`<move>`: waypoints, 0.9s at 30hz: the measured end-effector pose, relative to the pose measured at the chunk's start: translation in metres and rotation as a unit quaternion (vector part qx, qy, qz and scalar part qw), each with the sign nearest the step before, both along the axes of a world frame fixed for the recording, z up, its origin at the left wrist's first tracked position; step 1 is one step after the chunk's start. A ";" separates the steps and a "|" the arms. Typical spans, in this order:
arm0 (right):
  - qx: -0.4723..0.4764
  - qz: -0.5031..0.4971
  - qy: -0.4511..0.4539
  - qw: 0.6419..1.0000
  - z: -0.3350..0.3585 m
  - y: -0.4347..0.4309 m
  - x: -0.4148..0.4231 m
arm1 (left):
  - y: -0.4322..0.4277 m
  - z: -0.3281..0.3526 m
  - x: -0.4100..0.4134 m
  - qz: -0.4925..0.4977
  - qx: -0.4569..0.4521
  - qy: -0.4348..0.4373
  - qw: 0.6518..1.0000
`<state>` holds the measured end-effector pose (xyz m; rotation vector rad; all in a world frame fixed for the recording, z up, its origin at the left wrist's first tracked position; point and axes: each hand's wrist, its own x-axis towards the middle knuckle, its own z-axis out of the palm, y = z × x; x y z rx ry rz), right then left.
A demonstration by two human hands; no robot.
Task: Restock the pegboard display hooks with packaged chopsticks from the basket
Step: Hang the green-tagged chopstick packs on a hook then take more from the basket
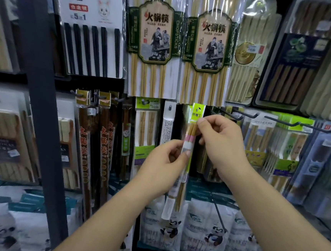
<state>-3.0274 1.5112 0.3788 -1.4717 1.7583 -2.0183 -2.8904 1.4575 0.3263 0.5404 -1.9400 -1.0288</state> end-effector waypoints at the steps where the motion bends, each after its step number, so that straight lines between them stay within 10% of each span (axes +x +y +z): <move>1: 0.005 -0.011 -0.014 1.000 0.003 -0.004 -0.002 | -0.002 0.001 -0.002 0.020 -0.027 -0.022 0.999; 20: 0.048 -0.039 0.032 0.998 -0.016 -0.019 -0.020 | -0.004 -0.010 -0.012 0.141 -0.215 -0.184 0.949; 27: 0.062 -0.010 0.083 0.995 -0.054 -0.016 -0.029 | -0.003 -0.004 -0.029 0.133 -0.185 -0.113 0.967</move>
